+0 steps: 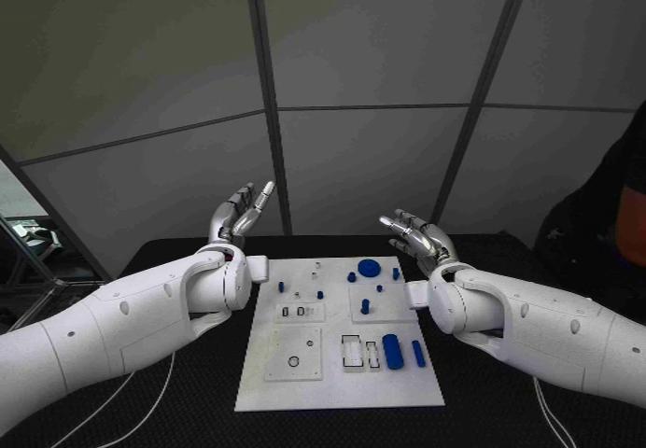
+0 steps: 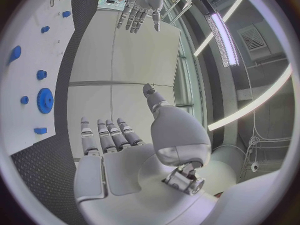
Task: Assemble the parts on the task board
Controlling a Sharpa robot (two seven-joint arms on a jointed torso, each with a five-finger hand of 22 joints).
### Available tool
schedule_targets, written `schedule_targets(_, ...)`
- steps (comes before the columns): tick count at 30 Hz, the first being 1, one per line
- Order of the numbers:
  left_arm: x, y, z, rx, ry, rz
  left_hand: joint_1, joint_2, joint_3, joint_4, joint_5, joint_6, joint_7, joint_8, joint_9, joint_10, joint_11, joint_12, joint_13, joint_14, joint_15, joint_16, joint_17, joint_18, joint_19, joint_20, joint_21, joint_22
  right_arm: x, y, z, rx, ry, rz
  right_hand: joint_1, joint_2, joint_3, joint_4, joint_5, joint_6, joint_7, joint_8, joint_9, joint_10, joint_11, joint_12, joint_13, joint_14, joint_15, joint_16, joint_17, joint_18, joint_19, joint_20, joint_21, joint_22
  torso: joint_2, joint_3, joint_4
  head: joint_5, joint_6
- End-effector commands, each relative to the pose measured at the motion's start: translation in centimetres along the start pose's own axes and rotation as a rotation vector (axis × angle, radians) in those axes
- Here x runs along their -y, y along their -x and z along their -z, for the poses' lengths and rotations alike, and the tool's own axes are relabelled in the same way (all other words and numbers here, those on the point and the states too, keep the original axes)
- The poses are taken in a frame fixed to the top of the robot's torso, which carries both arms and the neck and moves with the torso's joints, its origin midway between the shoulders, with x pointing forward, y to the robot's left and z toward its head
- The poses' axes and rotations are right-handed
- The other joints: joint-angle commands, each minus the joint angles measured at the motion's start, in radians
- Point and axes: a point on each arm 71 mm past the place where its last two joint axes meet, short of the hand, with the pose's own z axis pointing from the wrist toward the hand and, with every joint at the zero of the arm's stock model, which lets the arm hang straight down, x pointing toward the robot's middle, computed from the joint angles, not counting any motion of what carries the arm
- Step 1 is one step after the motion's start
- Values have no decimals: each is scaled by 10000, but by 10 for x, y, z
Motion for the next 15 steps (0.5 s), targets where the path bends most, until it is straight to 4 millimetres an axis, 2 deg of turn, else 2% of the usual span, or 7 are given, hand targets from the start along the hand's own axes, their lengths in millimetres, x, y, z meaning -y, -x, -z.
schedule_targets(1,3,-4,-6,-641,-85,424,406,45,-23,119,83,148,81,67,28,156,63,69,23,140,55,80,25,-221,81,118,77,34,3,-11,-6,-1968,-499,332,1685,31,339,-670,191,3138,1003,633,308,3519,565,563,277,3640,503,658,286,145,2965,131,1339,650,0,-1,0,0,0)
schedule_targets(3,4,-3,-7,-639,-99,438,448,111,-10,105,71,238,170,99,43,275,156,120,40,254,137,100,42,-207,160,105,125,61,4,-11,-10,-2192,-601,406,2047,-46,410,-694,214,4361,1023,882,406,5041,616,804,361,5107,529,919,368,128,3773,140,1726,793,0,-1,0,0,0)
schedule_targets(6,4,-3,-7,-639,-99,438,575,241,-8,73,56,476,331,173,76,605,323,239,76,534,285,142,75,-199,314,107,219,109,4,-11,-12,-2373,-689,471,2298,-117,475,-708,212,5431,1012,1078,472,6109,557,953,392,5852,514,1055,385,130,4117,121,1911,829,0,-1,0,0,0)
schedule_targets(9,4,-3,-7,-639,-99,438,958,474,-59,-97,33,1603,785,513,235,1821,781,637,183,1723,700,345,198,-187,940,263,550,275,5,-11,-13,-2472,-739,508,2546,-210,589,-692,211,6048,884,1093,428,6731,413,893,337,6503,411,1067,349,184,4563,63,2138,859,0,-1,0,0,0)
schedule_targets(10,10,20,-3,-848,-176,493,1066,513,-82,-169,27,1944,888,623,281,2233,890,765,216,2134,791,418,236,-191,1211,336,686,341,-20,16,-20,-1621,1727,4451,2601,-247,621,-711,207,6191,828,1103,422,6910,359,897,342,6702,347,1097,356,205,4727,30,2225,881,262,-52,5,-43,-42)
schedule_targets(13,12,22,-1,-992,-266,427,1383,673,-198,-454,33,3407,1225,1085,458,4418,1232,1410,380,4552,1084,899,447,-200,3710,583,1885,913,-27,19,-23,-1681,2052,5165,2707,-333,758,-686,213,6514,712,1010,360,7339,233,763,321,7197,195,1066,348,208,5226,-138,2481,930,325,-38,49,-43,-35)
schedule_targets(15,14,23,0,-1072,-309,372,1523,736,-275,-618,36,4191,1324,1312,536,5099,1341,1573,382,6244,1157,1251,568,-188,4914,619,2464,1141,-32,19,-25,-1762,2210,5563,2746,-401,821,-703,206,6650,667,964,345,7531,181,699,326,7401,121,1043,355,208,5380,-199,2558,935,394,-32,67,-55,-8)
